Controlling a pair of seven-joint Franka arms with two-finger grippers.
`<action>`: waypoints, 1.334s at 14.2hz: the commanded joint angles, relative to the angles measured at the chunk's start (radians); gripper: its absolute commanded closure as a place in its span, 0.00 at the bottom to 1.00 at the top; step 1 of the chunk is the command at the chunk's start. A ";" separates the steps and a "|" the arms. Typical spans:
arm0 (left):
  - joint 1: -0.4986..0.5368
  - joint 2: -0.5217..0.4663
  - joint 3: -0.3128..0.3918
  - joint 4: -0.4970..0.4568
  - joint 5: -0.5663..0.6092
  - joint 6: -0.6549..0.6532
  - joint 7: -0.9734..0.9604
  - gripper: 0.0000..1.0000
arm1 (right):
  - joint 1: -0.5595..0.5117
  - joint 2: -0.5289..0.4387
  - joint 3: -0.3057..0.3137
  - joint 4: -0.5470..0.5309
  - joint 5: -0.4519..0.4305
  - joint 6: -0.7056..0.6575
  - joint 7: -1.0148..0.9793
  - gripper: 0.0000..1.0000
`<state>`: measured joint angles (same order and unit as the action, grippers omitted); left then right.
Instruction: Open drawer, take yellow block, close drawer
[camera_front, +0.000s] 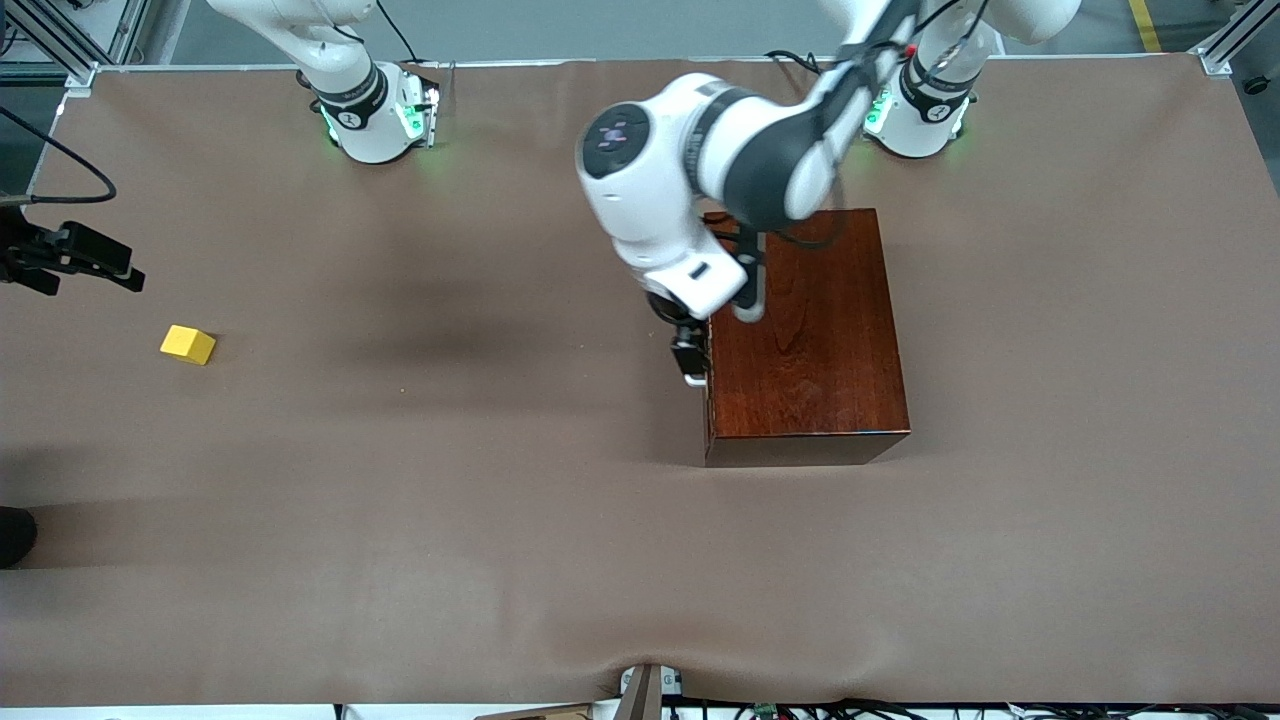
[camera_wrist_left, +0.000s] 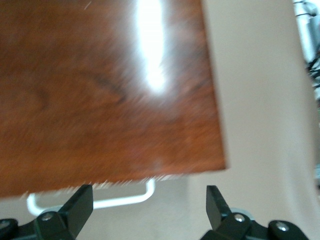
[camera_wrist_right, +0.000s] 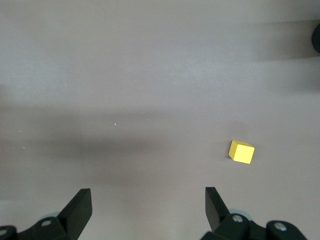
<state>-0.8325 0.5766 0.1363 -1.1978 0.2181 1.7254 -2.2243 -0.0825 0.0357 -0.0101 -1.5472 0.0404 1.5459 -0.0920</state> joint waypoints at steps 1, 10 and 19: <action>0.107 -0.058 -0.009 -0.028 -0.021 0.023 0.156 0.00 | 0.015 -0.007 -0.004 0.018 -0.014 -0.018 0.032 0.00; 0.390 -0.328 -0.012 -0.221 -0.175 0.011 0.685 0.00 | 0.107 -0.007 -0.087 0.019 -0.017 -0.027 0.031 0.00; 0.745 -0.567 -0.179 -0.405 -0.247 -0.047 1.417 0.00 | 0.110 -0.004 -0.084 0.021 -0.017 -0.024 0.031 0.00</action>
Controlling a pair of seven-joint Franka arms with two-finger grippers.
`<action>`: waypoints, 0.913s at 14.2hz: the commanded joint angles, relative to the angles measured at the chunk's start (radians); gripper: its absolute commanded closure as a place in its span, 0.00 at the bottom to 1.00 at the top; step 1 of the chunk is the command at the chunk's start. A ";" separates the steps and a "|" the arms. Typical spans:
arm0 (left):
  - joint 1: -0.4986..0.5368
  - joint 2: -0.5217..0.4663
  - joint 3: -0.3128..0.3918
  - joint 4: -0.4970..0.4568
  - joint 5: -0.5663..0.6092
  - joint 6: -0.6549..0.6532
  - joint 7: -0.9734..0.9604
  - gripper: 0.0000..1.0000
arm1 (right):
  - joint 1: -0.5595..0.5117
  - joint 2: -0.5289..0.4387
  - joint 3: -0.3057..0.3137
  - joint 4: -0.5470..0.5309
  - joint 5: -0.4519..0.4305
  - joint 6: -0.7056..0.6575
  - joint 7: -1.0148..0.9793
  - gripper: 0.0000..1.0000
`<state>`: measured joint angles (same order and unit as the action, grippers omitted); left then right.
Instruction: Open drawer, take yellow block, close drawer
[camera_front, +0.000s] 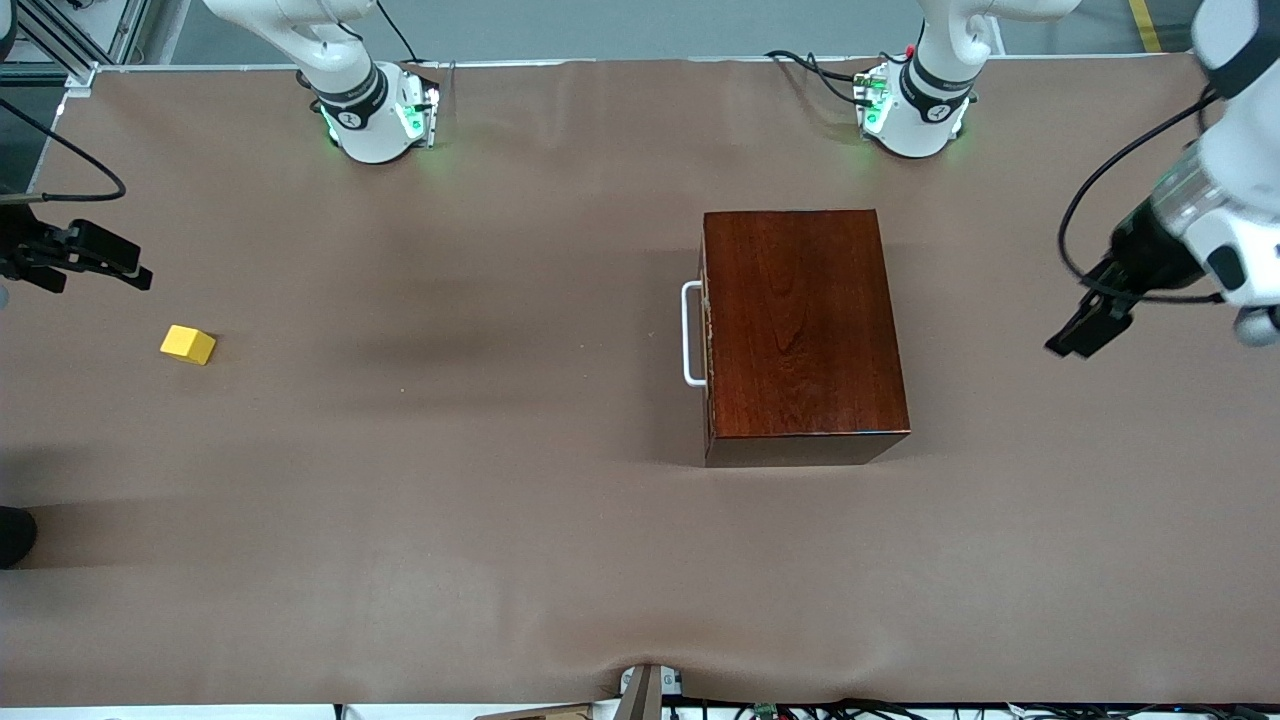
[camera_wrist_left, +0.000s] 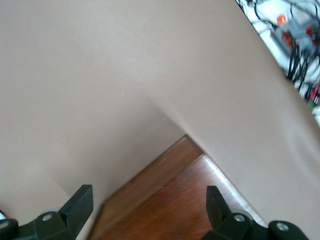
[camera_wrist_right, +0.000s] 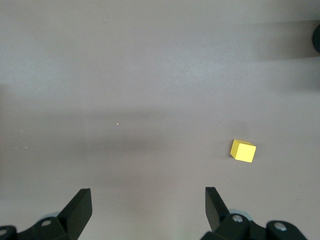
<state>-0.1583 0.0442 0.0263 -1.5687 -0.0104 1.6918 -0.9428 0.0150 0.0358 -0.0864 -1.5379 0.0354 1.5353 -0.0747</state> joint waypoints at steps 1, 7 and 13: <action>0.074 -0.041 -0.069 -0.034 -0.019 -0.033 0.232 0.00 | 0.011 -0.004 -0.009 0.012 -0.012 -0.014 0.013 0.00; 0.109 -0.064 -0.072 -0.025 -0.005 -0.135 0.701 0.00 | 0.011 -0.005 -0.010 0.012 -0.012 -0.017 0.013 0.00; 0.112 -0.063 -0.098 -0.031 0.038 -0.178 0.840 0.00 | 0.013 -0.004 -0.009 0.012 -0.012 -0.017 0.013 0.00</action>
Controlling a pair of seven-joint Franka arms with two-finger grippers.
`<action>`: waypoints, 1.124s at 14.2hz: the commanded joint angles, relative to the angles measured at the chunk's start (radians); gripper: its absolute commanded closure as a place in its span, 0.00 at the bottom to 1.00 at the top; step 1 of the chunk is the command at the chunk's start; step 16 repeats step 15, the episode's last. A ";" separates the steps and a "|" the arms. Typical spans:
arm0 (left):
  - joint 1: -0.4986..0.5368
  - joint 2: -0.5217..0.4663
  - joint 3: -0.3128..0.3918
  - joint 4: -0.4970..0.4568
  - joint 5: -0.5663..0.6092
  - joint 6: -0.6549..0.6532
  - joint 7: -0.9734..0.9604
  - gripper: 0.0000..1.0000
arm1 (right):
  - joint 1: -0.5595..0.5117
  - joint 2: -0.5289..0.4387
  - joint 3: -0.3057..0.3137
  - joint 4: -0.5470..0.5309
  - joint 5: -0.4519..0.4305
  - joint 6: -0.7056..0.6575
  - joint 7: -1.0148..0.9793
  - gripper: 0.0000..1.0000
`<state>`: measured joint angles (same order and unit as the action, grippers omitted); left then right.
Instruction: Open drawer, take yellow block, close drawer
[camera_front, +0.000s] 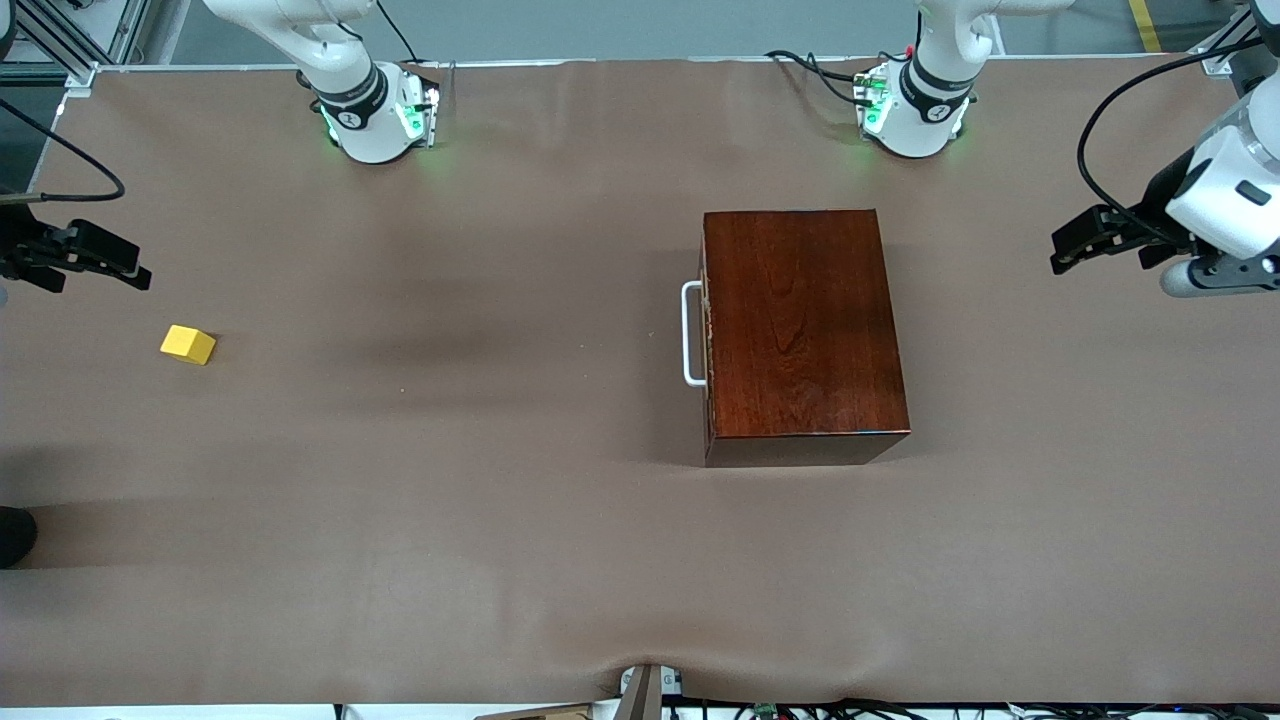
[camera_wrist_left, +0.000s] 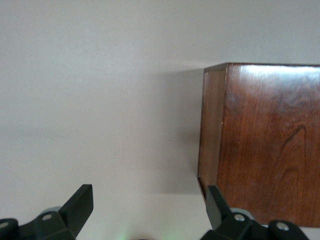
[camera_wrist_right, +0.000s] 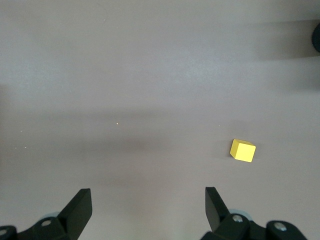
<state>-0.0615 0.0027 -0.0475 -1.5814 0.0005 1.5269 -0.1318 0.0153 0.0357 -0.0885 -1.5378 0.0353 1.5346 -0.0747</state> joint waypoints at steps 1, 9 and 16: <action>0.018 -0.021 -0.025 -0.020 0.027 -0.013 0.032 0.00 | 0.012 -0.004 -0.007 0.012 -0.012 -0.016 0.013 0.00; 0.020 -0.023 -0.023 -0.014 0.035 -0.011 0.089 0.00 | 0.012 -0.004 -0.007 0.012 -0.012 -0.014 0.013 0.00; 0.019 -0.016 -0.031 -0.011 0.082 -0.011 0.095 0.00 | 0.014 -0.004 -0.007 0.012 -0.012 -0.014 0.012 0.00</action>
